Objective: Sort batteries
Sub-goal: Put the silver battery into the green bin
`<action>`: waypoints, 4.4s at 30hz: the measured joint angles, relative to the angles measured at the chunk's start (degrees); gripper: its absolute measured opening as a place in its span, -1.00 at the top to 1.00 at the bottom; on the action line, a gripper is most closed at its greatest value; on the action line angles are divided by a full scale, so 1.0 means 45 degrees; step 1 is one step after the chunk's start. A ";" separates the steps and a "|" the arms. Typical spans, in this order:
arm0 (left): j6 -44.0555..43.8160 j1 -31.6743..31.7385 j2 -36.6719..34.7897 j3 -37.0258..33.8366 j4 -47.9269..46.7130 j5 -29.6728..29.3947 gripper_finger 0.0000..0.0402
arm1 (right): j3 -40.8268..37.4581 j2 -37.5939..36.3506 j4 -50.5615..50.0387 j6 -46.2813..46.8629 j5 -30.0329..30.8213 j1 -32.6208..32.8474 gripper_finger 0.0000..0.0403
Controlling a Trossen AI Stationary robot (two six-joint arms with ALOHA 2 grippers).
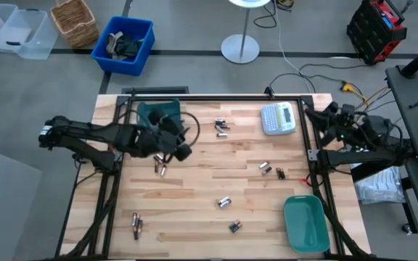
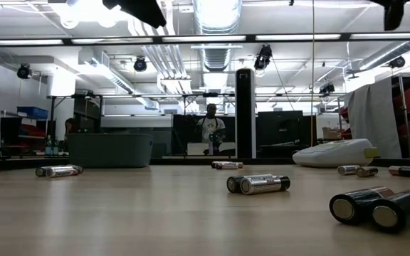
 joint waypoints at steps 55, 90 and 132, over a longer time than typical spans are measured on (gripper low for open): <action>-0.0133 -0.7312 -0.5246 -0.5810 0.3810 -0.6066 0.43 | 0.3938 1.5108 -0.8710 -0.4647 -0.4815 0.0021 0.94; 0.0382 -0.7302 -0.6871 -0.6727 0.3577 -0.6300 0.43 | 0.1870 1.5604 -0.5614 -0.4598 -0.4242 0.0000 0.05; 0.0401 -0.7306 -0.6837 -0.6722 0.3514 -0.6287 0.43 | 0.1413 1.7556 -0.4286 -0.5858 -0.4243 -0.0083 0.23</action>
